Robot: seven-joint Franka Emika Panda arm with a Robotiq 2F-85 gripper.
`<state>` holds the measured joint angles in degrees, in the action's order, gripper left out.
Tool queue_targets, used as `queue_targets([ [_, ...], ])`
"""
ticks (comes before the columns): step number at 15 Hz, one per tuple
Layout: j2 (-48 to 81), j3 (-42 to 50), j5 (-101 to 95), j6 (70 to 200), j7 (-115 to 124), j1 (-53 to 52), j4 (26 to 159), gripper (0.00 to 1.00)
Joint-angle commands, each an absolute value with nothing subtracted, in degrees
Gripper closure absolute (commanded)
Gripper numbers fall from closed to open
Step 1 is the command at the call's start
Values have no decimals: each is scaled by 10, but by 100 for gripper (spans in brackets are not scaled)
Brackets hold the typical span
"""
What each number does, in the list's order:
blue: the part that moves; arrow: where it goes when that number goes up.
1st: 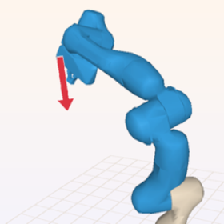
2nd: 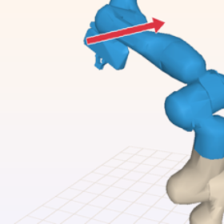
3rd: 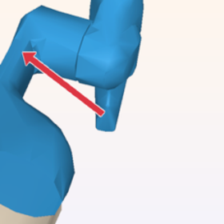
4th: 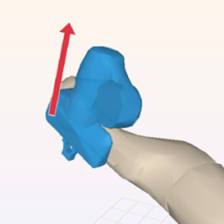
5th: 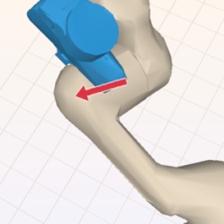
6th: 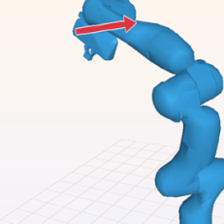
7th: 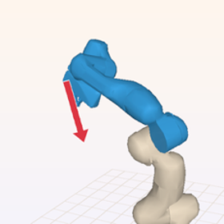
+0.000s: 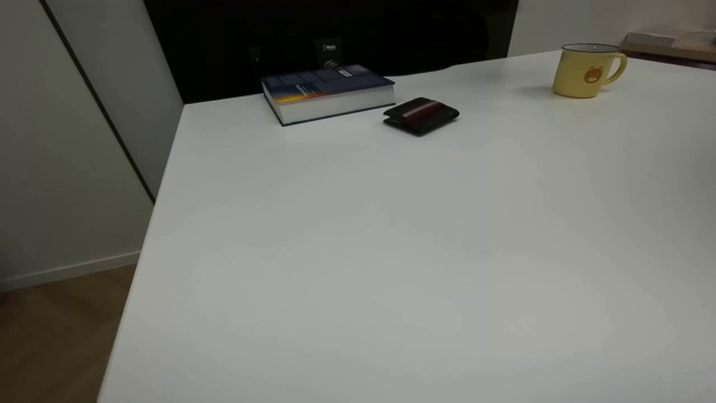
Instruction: Pick up the marker from the table and put it in the cup
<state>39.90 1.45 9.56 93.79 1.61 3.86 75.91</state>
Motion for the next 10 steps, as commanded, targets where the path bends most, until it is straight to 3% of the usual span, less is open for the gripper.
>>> queue_targets([
  [1, 413, 9, 155, 875, 47, 76, 698, 96],
  [10, 435, 10, 314, 839, 92, 147, 661, 96],
])
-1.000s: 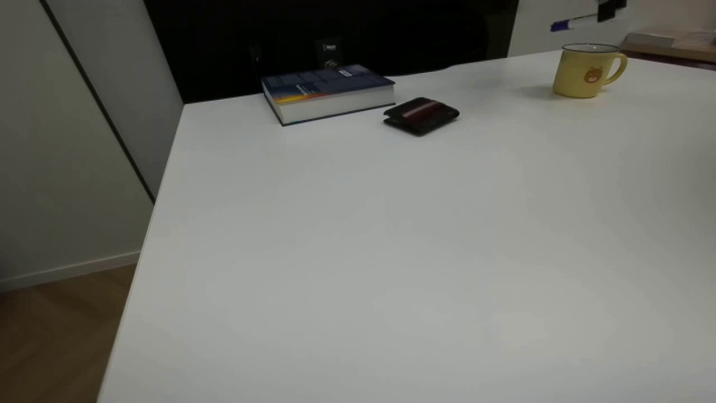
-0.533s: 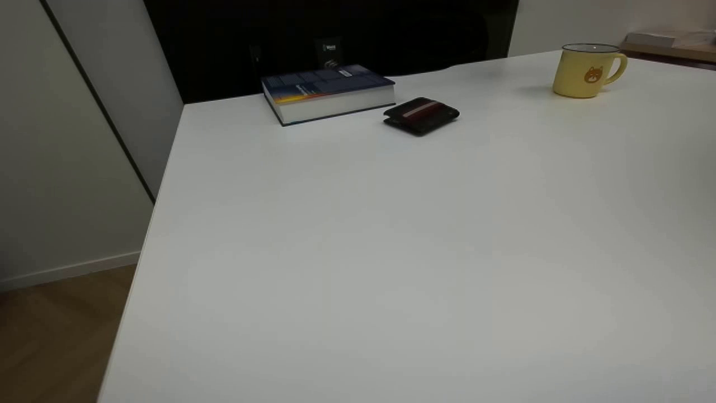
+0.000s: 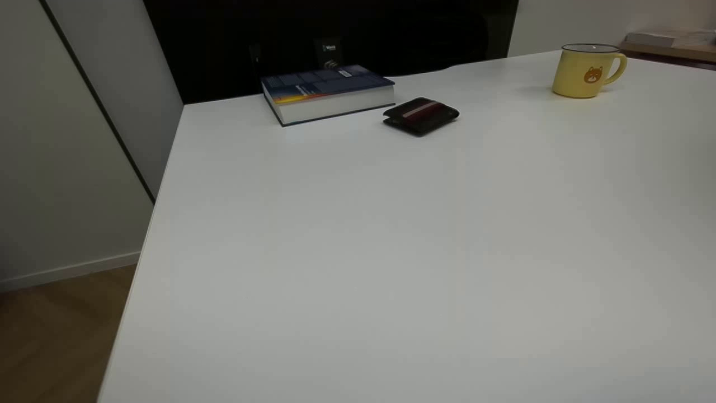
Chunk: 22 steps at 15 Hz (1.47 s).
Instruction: Pick up the marker from the table and put it in the cup
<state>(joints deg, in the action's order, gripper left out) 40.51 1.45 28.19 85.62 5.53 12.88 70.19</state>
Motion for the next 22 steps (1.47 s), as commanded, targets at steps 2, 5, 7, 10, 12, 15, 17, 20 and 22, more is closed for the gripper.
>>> queue_targets([
  [2, 441, 11, 332, 843, 96, 157, 665, 96],
  [5, 453, 15, 354, 842, 105, 166, 670, 96],
  [7, 461, 18, 363, 843, 109, 170, 673, 96],
  [10, 475, 23, 374, 844, 112, 173, 675, 96],
  [12, 484, 25, 379, 845, 113, 175, 675, 96],
  [15, 497, 27, 386, 844, 117, 176, 676, 96],
  [17, 504, 28, 388, 845, 116, 177, 678, 96],
  [20, 516, 31, 390, 848, 114, 177, 678, 96],
  [22, 523, 33, 388, 850, 114, 175, 677, 96],
])
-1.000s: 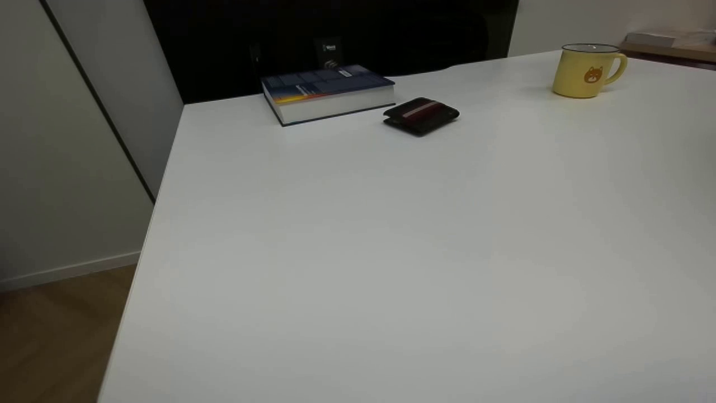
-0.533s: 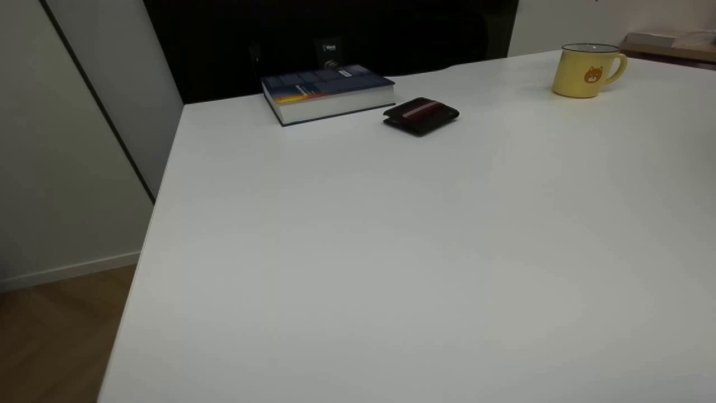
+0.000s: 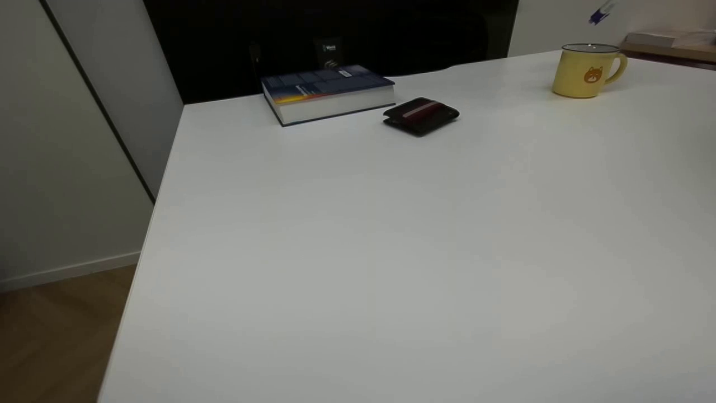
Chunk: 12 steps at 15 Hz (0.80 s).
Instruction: Pick up the marker from the table and put it in the cup
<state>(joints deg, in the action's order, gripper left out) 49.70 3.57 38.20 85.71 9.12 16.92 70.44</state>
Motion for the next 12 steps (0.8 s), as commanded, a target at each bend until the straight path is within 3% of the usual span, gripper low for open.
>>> queue_targets([
  [1, 526, 33, 388, 849, 113, 176, 676, 96],
  [12, 556, 33, 386, 849, 111, 178, 665, 96],
])
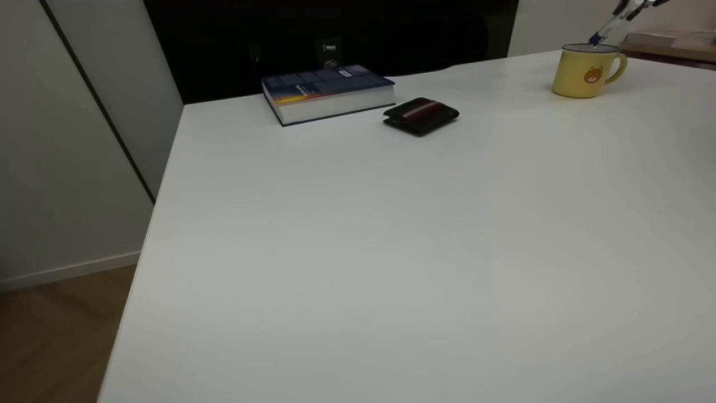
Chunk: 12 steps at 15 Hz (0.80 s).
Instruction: Pick up the marker from the table and put it in the cup
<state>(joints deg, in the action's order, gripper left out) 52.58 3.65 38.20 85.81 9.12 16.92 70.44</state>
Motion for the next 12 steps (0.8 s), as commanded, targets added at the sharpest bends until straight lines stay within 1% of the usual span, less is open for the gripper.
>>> queue_targets([
  [1, 557, 34, 384, 851, 110, 178, 664, 96],
  [8, 559, 40, 382, 861, 108, 184, 663, 96],
  [9, 559, 40, 382, 860, 109, 184, 663, 57],
  [10, 560, 40, 382, 860, 108, 185, 663, 56],
  [12, 560, 39, 382, 860, 109, 185, 662, 44],
])
